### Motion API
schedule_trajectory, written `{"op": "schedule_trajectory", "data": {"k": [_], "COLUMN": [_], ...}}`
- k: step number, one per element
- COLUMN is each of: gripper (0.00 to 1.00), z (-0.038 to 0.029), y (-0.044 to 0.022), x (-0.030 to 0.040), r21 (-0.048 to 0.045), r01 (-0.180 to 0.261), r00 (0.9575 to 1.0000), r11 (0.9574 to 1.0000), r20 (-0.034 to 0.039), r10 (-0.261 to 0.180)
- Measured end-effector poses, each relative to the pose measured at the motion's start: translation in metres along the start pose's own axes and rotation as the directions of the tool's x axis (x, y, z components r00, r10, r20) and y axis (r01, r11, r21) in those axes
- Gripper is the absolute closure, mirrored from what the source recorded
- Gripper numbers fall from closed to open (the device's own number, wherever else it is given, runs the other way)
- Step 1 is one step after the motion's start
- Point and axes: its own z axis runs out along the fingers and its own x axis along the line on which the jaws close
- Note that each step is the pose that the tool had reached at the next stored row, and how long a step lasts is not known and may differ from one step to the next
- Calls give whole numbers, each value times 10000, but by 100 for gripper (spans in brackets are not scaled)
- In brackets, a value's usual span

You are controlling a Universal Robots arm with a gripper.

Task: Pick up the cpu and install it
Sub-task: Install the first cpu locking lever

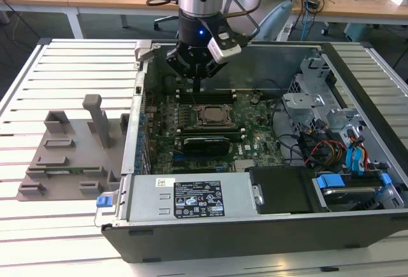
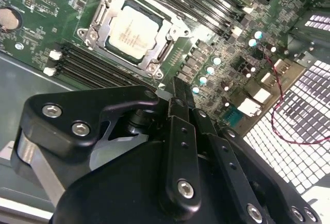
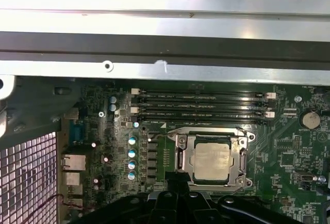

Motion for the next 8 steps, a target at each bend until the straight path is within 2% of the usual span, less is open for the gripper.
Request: {"op": "schedule_trajectory", "data": {"k": [8], "gripper": [89], "z": [6], "y": [2], "x": [107], "r21": [0], "r01": [0], "r00": [10000], "r11": [10000], "r20": [0], "r10": [0]}}
